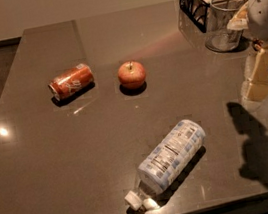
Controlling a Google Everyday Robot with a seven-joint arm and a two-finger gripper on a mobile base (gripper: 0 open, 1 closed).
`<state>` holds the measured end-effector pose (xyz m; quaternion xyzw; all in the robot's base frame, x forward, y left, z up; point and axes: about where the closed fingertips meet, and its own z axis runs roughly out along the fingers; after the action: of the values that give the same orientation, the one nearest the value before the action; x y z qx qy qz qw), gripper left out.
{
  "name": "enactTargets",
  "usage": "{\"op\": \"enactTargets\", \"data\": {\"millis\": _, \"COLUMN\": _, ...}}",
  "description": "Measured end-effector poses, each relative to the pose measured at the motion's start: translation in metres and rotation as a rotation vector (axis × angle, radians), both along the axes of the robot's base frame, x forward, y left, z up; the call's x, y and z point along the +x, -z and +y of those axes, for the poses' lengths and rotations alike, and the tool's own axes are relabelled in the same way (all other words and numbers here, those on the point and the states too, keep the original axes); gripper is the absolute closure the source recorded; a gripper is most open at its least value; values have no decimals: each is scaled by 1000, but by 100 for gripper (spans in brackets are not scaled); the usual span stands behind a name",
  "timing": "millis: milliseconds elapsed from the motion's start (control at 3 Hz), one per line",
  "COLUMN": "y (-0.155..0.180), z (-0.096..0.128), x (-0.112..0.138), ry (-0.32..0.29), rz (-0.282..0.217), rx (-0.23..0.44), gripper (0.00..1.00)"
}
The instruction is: Pick blue plastic bottle
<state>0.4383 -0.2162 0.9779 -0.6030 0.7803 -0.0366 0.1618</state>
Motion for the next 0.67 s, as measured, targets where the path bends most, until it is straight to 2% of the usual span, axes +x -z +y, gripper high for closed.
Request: {"op": "enactTargets", "data": {"millis": 667, "y": -3, "z": 4, "x": 2, "ry": -21, "rz": 4, "rx": 17, "gripper": 0}}
